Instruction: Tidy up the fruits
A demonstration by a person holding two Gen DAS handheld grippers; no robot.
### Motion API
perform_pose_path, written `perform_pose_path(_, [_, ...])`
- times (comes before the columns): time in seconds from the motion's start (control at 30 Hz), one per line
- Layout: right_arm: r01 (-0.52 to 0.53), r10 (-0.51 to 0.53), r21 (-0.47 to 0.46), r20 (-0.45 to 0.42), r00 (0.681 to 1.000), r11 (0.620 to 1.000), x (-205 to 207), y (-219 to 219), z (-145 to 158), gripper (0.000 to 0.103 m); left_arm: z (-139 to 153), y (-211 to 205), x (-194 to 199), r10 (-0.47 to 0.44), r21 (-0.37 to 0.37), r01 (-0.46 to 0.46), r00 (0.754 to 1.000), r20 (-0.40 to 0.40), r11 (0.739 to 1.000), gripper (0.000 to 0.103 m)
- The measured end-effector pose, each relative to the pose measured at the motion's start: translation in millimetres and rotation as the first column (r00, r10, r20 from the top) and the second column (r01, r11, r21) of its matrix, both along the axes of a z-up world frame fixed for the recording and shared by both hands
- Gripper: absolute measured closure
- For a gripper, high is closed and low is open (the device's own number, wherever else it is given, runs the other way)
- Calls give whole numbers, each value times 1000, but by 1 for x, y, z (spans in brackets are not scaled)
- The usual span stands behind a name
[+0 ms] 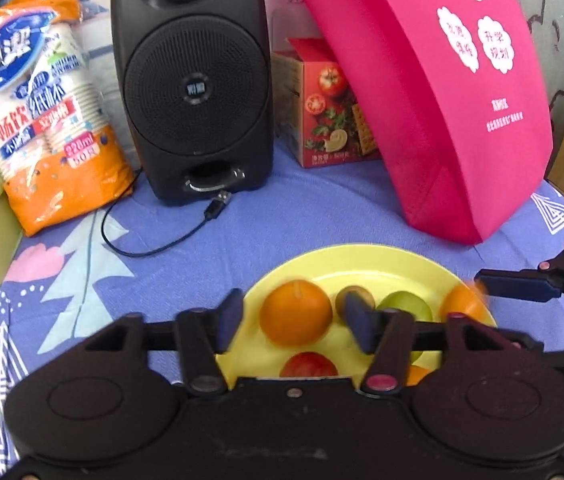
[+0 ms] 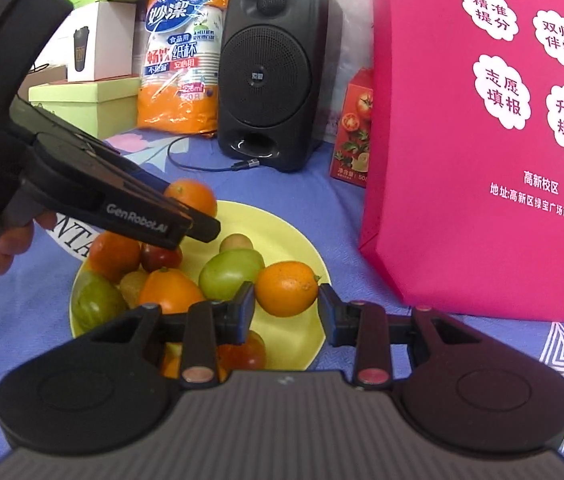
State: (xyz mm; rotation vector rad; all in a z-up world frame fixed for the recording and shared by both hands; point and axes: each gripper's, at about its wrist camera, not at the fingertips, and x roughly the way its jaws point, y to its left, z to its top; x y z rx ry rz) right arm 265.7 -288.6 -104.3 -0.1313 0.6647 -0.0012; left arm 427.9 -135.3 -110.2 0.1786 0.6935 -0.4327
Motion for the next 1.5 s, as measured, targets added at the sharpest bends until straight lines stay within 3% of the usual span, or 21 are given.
perform_pose_path(0.2, [4,-4,-10,26,1000,1000,-8,7,7,63,8,10,-15,36,-25,-35,999,11,999,31])
perform_pose_path(0.4, [58,-63,57,93,994,997,-35,14,27,38,29,27,-49,116,-78,-112,992,44,991,3])
perform_pose_path(0.5, [96,-106,94,114,988,991,-51,19,37,28,40,35,-68,148,-95,-143,987,54,985,0])
perform_pose_path(0.57, [133,-146,106,127,981,985,-62,22,44,13,47,41,-81,168,-106,-161,984,61,981,0])
perform_pose_path(0.67, [193,-207,111,130,970,975,-80,29,55,0,57,51,-102,191,-125,-181,979,68,975,0])
perform_pose_path(0.97, [382,-390,93,94,916,920,-132,57,84,0,80,88,-186,256,-183,-237,963,89,954,0])
perform_pose_path(1.1, [346,-363,148,104,926,926,-159,71,89,0,81,97,-230,271,-168,-249,954,129,954,0])
perform_pose_path(1.23, [334,-347,129,92,933,934,-178,88,83,0,77,103,-266,281,-134,-261,947,158,956,0])
perform_pose_path(1.5, [328,-334,108,39,942,938,-207,113,65,0,56,122,-326,309,-150,-289,941,139,946,0])
